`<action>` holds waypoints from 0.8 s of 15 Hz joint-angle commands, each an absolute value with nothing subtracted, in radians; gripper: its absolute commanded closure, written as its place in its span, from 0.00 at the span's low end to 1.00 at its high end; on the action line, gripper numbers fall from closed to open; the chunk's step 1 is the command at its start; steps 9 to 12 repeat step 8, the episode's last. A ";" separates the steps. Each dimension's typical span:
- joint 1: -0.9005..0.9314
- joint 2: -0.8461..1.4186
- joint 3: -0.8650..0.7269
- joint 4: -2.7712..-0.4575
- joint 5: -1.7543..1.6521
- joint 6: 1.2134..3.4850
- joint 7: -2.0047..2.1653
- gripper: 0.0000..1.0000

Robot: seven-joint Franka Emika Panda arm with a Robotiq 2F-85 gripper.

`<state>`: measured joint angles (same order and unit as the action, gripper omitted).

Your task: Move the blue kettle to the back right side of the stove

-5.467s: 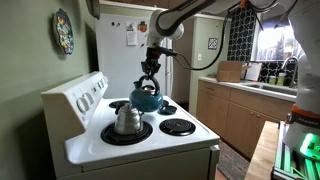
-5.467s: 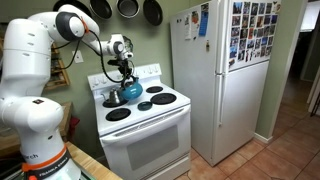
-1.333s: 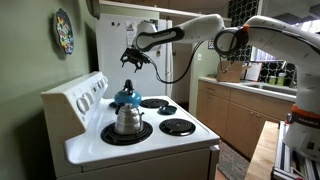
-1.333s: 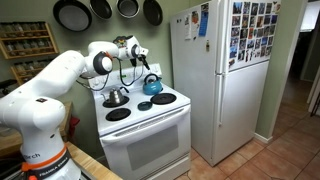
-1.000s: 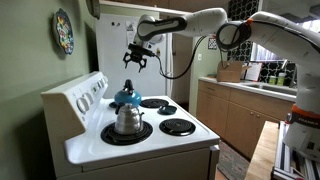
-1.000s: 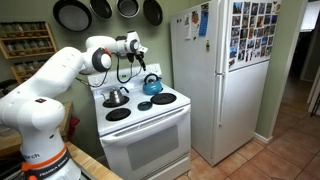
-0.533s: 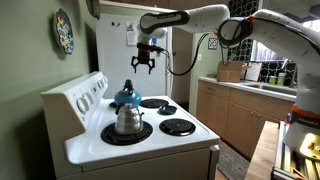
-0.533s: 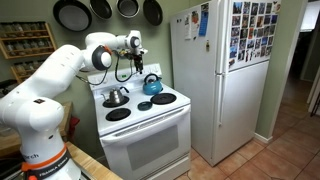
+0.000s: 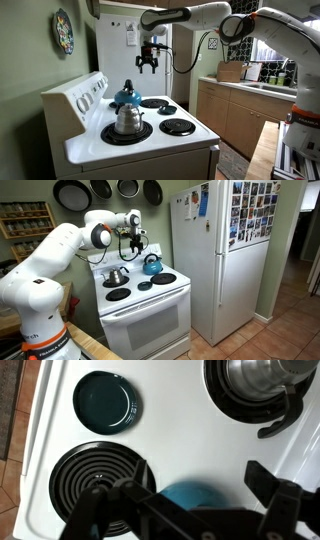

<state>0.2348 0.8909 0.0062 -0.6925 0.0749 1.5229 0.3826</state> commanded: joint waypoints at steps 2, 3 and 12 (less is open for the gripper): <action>0.228 0.886 0.006 -0.699 0.076 1.525 0.331 0.00; 0.225 0.883 0.007 -0.702 0.076 1.525 0.321 0.00; 0.222 0.881 0.008 -0.709 0.076 1.526 0.311 0.00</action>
